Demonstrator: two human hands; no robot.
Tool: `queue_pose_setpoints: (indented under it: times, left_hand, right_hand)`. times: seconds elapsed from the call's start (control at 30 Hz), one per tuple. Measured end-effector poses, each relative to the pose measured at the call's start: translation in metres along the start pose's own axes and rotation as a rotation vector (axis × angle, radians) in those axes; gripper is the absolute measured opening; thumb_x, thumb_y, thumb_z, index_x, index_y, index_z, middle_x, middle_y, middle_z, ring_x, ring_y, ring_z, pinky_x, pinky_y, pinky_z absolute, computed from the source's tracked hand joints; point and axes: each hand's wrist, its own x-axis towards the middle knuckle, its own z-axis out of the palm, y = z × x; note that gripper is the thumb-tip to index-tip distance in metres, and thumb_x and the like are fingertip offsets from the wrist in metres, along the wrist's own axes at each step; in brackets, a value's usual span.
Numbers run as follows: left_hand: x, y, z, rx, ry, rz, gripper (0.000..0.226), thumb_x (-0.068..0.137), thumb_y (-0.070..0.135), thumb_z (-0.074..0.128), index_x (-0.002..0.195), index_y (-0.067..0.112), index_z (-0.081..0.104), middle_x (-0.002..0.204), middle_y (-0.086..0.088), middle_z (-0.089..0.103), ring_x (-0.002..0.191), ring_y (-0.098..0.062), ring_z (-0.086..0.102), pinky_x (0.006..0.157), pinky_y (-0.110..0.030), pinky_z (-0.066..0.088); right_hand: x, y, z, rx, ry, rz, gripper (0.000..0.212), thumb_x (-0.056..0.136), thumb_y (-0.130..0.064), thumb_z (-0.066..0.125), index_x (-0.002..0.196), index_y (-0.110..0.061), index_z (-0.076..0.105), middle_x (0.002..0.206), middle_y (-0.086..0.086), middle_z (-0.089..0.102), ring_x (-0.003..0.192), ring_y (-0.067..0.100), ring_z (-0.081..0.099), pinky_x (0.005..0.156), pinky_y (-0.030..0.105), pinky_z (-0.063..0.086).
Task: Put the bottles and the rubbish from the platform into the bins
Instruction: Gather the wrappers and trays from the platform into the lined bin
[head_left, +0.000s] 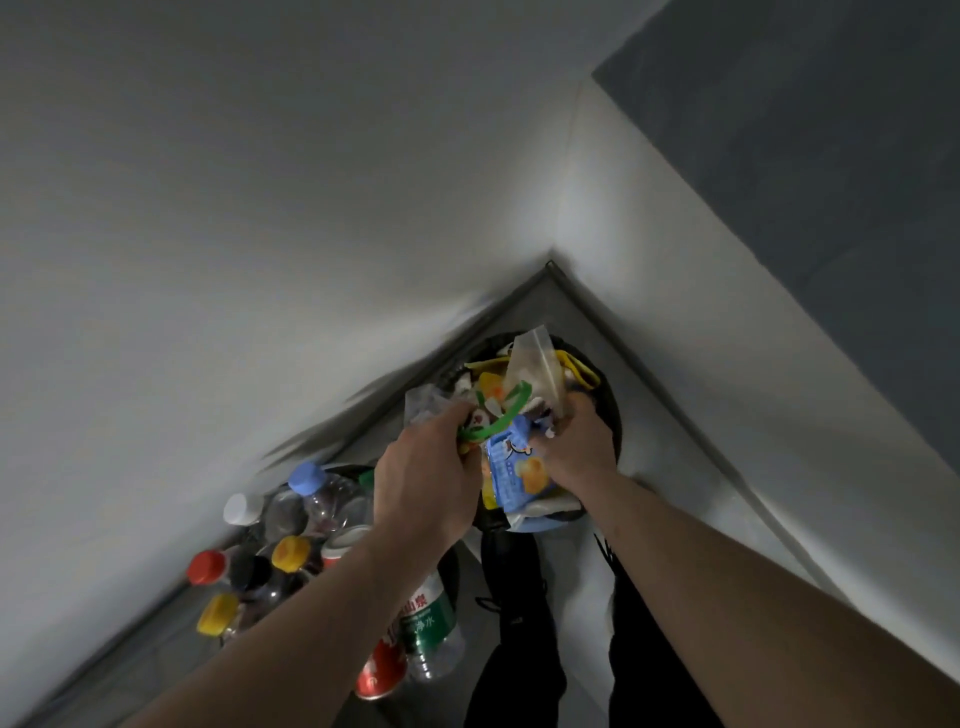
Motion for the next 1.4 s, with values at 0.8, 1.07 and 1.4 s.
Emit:
queue_pose_setpoints:
  times: [0.8,1.07,1.4]
  left_hand:
    - [0.02,-0.005,0.114,0.622,-0.32,0.384,0.091,0.098,0.027,0.059,0.161,0.013,-0.006,0.167,-0.01,-0.022,0.143,-0.031,-0.036,0.125,-0.051,-0.01]
    - [0.047,-0.006,0.145,0.668,-0.496,0.27,0.091,0.101,0.033,0.05,0.158,0.019,-0.02,0.162,-0.006,-0.034,0.14,-0.028,-0.04,0.105,-0.051,-0.021]
    - [0.048,0.026,0.124,0.6,-0.643,0.161,0.106,0.087,0.042,0.058,0.159,0.025,-0.018,0.164,-0.007,-0.032,0.148,-0.039,-0.031,0.119,-0.068,-0.004]
  right_hand:
    - [-0.07,0.063,-0.092,-0.074,-0.137,0.031,0.066,0.085,-0.005,0.056,0.146,-0.024,0.041,0.138,0.003,0.046,0.126,0.022,0.052,0.099,0.03,0.042]
    - [-0.048,0.075,-0.084,-0.161,-0.16,-0.042,0.067,0.083,-0.009,0.059,0.144,-0.027,0.038,0.139,0.004,0.043,0.113,0.024,0.057,0.094,0.038,0.049]
    - [-0.068,0.059,-0.128,-0.636,-0.27,-0.098,0.09,0.087,-0.027,0.061,0.161,-0.022,0.009,0.168,0.005,0.001,0.154,0.033,0.004,0.122,0.049,0.024]
